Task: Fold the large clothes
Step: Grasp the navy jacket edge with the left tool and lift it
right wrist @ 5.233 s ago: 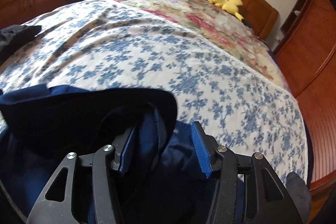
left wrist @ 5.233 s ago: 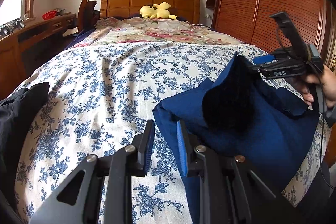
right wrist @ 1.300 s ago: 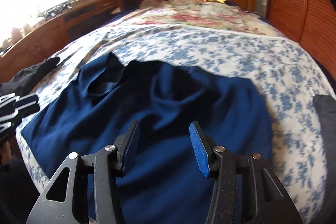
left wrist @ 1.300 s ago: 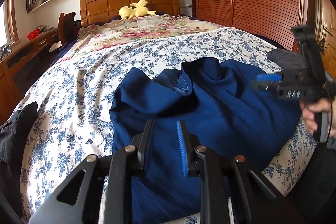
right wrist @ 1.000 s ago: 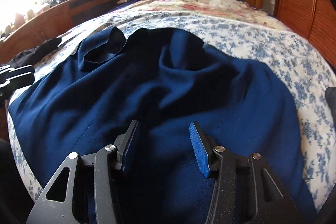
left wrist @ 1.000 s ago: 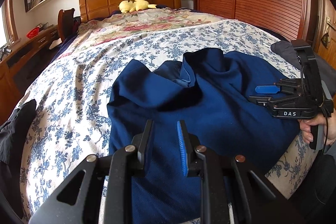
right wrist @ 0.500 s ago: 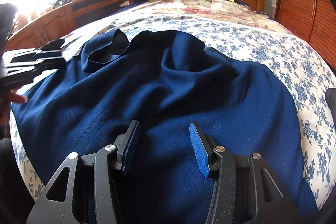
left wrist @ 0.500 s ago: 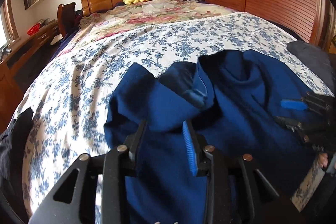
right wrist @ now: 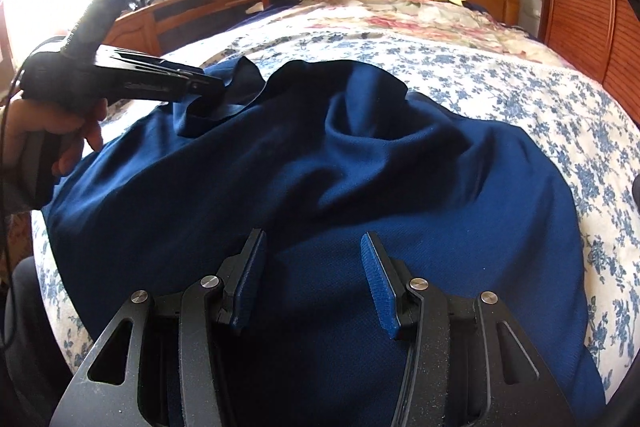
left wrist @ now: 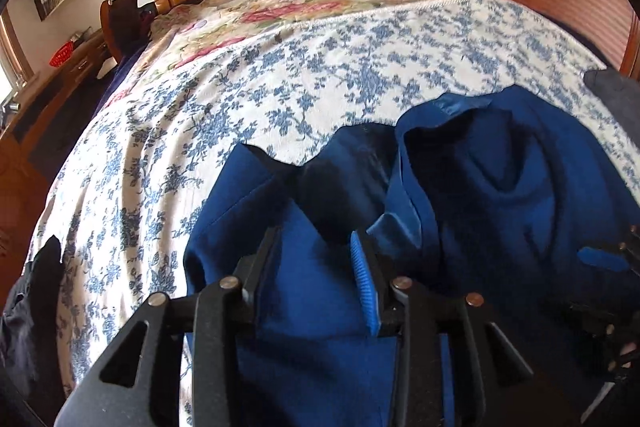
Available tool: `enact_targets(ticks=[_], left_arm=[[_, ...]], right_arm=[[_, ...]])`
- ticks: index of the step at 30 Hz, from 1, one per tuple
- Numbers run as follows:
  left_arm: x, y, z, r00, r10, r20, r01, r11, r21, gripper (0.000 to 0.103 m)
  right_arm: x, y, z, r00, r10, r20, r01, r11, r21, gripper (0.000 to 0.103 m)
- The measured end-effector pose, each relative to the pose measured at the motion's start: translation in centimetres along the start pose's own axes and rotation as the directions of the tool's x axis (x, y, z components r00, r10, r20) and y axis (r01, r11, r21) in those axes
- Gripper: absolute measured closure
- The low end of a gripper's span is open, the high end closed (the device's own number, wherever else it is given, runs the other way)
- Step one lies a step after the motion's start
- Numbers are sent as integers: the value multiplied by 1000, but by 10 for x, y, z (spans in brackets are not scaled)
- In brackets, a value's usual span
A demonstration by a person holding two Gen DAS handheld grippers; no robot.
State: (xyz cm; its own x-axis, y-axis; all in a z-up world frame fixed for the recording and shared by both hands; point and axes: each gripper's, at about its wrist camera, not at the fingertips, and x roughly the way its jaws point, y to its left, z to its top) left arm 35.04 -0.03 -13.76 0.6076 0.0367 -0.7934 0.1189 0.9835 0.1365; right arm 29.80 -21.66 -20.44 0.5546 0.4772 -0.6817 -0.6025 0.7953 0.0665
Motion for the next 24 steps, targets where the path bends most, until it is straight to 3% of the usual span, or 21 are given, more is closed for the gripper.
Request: enact_targets(ticks=[9,10,11,16,19,24], left_arm=[[11,4,-8,997,-40,-69,39,999,-10,69],[13,4,-8,996,-44,-73,44,999,-10,71],[15,4,-8,996,-46,-79,45,999,-7,82],[21,7,-11,993,-28,-110,30,1000,10,99],[12,16,-9,998,-44,-54,43,999,-22,101],[-6,30,18,998,24,59,-22,999,-38,102]], right_arm=[[-3,1,2,1000,26,-8,-26,1000,-15,53],[-4,1,1,1000,22,-7,-22,999,-23,53],[-4,1,1,1000,20,-7,-20,999,-26,53],[-6,1,0,1000,23,-8,-24,999,-22,53],[-6,1,0,1000,21,-8,-21,999,-26,53],[-6,2,0,1000,17,-7,-17,999,-29,53]])
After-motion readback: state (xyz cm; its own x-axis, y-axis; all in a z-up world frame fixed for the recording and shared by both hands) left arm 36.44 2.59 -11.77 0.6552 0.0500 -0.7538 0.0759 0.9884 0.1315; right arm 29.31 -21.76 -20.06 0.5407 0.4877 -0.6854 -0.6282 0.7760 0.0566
